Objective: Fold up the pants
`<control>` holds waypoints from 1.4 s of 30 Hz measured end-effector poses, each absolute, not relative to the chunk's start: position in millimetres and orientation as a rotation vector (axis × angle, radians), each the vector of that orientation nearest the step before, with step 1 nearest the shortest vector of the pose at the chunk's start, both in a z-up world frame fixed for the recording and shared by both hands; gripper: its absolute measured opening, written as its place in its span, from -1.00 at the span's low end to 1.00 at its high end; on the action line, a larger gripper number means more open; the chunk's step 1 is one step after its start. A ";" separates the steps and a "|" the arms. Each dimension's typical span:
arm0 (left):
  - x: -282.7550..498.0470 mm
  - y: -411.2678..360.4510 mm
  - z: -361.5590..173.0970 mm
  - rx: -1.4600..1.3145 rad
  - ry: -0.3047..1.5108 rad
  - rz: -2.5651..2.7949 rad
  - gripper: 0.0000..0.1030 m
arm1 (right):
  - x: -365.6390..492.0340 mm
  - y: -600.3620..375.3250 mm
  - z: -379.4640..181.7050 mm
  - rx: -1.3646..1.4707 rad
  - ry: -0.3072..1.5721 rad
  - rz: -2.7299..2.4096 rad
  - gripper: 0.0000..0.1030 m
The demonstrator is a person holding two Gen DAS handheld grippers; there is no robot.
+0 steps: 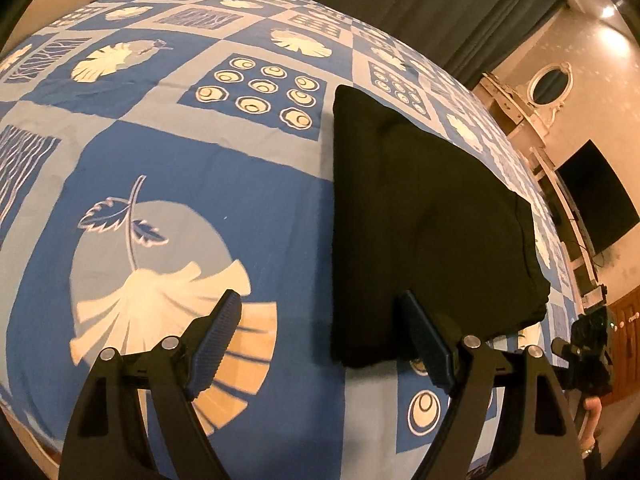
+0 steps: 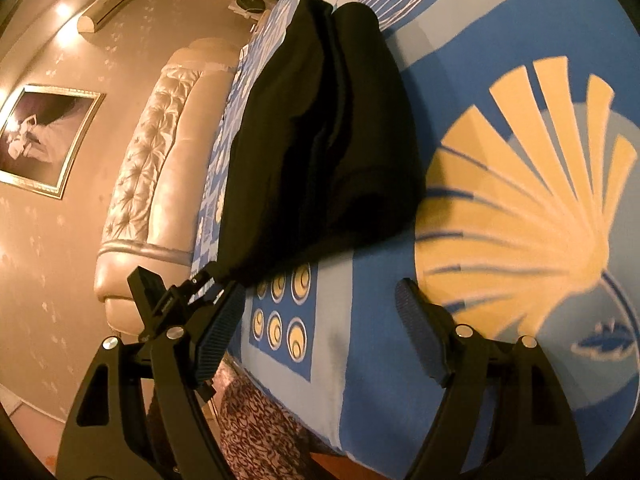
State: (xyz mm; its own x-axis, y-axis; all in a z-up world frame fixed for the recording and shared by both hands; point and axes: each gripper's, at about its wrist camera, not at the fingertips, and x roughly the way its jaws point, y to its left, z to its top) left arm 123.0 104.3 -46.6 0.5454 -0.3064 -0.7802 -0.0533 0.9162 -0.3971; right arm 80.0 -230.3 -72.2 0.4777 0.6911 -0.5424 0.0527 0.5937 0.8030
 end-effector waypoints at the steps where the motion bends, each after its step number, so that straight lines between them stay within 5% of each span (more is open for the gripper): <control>1: 120.2 103.8 -45.5 -0.399 0.987 -0.146 0.57 | 75.9 -229.0 -71.8 0.864 1.015 0.450 0.51; 42: 36.5 17.9 -37.3 -0.087 0.883 -0.015 0.57 | 27.6 -146.6 -39.8 0.228 0.945 -0.022 0.64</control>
State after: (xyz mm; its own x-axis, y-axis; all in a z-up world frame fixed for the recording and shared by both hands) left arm 36.5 17.9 -37.3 0.6352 -0.0486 -0.7708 -0.0232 0.9964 -0.0819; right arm 27.6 -146.6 -39.8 0.5874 0.0810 -0.8052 0.1182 0.9757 0.1844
